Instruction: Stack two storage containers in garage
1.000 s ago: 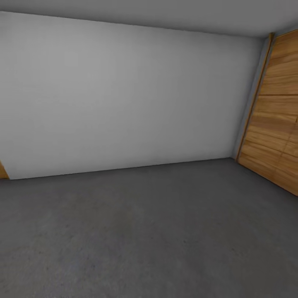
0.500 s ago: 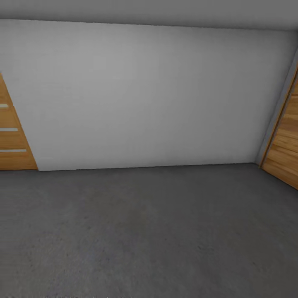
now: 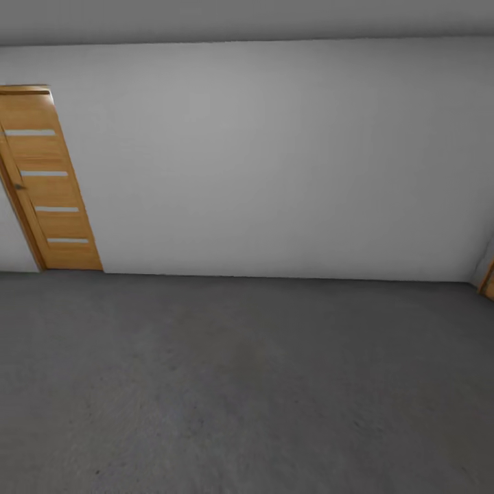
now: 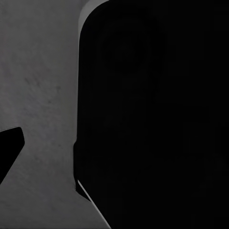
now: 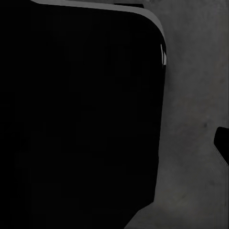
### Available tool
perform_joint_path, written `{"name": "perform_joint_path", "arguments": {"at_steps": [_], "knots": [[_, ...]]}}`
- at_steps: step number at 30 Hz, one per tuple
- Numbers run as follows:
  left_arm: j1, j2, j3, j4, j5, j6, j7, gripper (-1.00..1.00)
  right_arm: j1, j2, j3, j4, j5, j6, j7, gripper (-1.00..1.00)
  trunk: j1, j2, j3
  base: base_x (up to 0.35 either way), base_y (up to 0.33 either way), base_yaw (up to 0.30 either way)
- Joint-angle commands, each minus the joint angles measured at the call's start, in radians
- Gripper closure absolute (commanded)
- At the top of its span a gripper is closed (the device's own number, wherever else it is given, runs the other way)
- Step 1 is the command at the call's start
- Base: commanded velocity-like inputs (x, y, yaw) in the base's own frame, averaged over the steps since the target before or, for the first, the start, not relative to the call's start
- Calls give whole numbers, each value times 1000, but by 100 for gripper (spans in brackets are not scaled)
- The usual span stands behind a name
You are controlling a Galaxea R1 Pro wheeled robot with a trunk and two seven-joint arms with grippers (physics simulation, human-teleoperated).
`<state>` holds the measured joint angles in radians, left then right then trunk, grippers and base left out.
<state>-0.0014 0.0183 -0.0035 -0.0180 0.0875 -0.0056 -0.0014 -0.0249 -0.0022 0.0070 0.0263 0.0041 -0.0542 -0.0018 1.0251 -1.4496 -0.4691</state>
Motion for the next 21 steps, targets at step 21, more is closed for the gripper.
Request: {"name": "perform_joint_path", "arguments": {"at_steps": [21], "knots": [[0, 0, -1, 0, 9, -1, 0, -100, -1, -5, 3, 3, 2, -4, -1, -100, 0, 0, -1, 0, 0, 277]]}}
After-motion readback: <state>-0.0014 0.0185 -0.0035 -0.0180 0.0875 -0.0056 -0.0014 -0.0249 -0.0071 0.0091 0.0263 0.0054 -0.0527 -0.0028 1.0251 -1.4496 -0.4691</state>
